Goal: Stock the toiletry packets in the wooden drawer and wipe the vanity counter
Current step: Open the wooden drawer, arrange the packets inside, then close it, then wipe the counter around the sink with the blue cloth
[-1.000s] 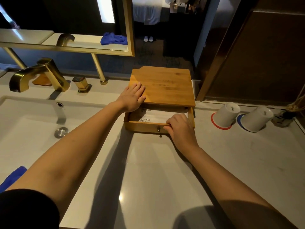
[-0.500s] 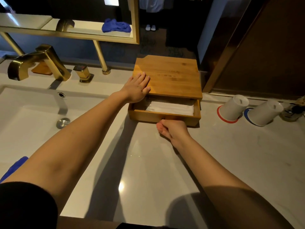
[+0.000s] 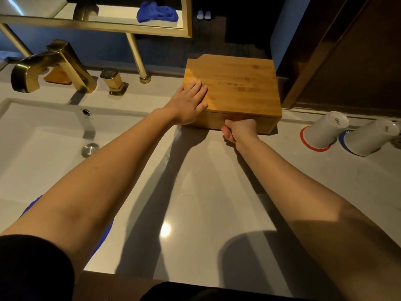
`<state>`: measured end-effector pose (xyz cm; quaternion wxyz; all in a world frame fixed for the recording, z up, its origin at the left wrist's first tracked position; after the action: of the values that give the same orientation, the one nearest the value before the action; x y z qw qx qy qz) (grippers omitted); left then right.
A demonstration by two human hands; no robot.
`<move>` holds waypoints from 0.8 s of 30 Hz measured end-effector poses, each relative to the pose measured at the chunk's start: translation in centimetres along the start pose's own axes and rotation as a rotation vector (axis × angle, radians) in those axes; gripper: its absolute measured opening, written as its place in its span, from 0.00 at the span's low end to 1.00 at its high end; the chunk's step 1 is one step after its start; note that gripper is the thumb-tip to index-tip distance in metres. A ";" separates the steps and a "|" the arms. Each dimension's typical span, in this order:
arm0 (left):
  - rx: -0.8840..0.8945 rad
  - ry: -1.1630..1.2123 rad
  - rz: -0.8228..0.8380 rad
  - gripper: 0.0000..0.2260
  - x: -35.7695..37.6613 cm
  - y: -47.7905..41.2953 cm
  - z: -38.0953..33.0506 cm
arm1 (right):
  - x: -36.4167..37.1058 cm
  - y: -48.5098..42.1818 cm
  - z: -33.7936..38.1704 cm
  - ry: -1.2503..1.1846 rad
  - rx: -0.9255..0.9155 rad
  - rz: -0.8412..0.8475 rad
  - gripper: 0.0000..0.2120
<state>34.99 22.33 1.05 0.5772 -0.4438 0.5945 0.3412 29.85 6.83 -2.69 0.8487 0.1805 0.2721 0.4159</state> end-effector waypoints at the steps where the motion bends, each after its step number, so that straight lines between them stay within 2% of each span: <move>1: 0.001 -0.002 0.000 0.26 0.1 0.0 0.0 | 0.1 -0.3 0.0 0.065 -0.074 -0.008 0.09; 4: 0.005 -0.006 0.008 0.26 0.1 0.0 0.0 | 0.3 -0.3 0.1 0.210 -0.305 -0.041 0.12; 9: -0.026 -0.116 -0.083 0.24 -0.4 0.7 -0.7 | 0.0 1.5 0.7 0.704 -1.002 -0.192 0.12; 11: -0.044 -0.141 -0.132 0.23 -0.5 1.3 -1.3 | 0.0 1.8 0.7 0.800 -1.147 -0.204 0.10; 14: -0.064 -0.132 -0.140 0.24 -0.7 2.9 -1.8 | 0.0 2.2 0.9 0.890 -1.217 -0.204 0.06; 17: -0.095 -0.067 -0.130 0.25 -1.3 5.6 -1.7 | -0.5 3.0 1.1 0.919 -1.126 -0.160 0.08; 20: -0.263 0.051 -0.166 0.25 -2.3 9.9 -0.5 | -1.5 5.5 -0.1 0.831 -1.075 -0.090 0.10; 22: -0.399 0.105 -0.194 0.24 -2.7 14.1 0.8 | -2.4 8.2 -2.2 0.725 -1.133 0.032 0.10; 24: -0.505 0.114 -0.198 0.24 -2.5 18.8 2.2 | -3.6 11.3 -5.5 0.655 -1.217 0.248 0.11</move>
<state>18.34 31.70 1.28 0.4442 -0.6481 0.4759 0.3951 17.80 10.99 0.08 0.6197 -0.4315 0.2102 0.6209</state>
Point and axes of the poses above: each hand's wrist, its own y-axis away from the middle knuckle, its own x-axis out of the palm, z = x × y, the point moved 4 cm from there along -y, towards the middle knuckle, and after that the axes turned 14 degrees about -z, right-handed, at the moved point
